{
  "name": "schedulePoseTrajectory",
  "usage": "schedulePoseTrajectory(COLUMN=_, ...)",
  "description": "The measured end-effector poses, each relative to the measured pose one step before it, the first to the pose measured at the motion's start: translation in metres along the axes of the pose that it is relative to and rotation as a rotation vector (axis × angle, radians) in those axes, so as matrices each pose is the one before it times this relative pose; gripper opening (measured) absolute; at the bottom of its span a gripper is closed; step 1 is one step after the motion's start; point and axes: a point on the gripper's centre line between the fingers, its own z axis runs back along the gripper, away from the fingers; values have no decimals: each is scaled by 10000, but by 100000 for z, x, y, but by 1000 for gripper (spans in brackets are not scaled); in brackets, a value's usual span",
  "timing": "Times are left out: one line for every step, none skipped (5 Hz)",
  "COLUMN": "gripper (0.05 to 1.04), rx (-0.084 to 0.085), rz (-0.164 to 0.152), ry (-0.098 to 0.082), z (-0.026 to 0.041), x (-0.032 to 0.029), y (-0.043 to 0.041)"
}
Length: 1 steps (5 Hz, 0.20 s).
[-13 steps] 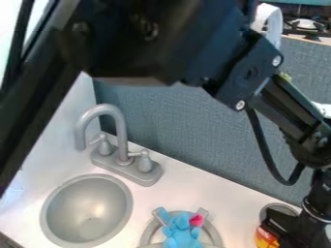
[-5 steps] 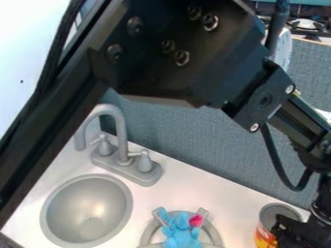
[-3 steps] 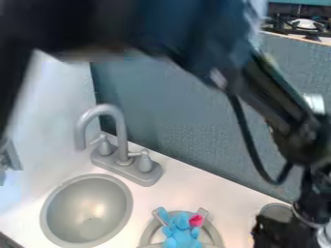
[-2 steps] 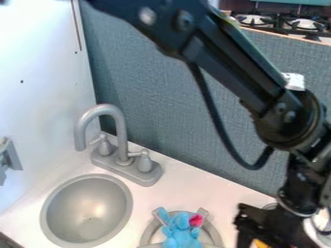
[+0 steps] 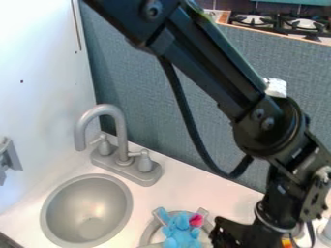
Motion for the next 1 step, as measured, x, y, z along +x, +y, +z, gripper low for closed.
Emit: schedulePoseTrajectory(gripper=1001, rx=347, rz=-229, ry=547, z=-234, x=-1378, y=-28)
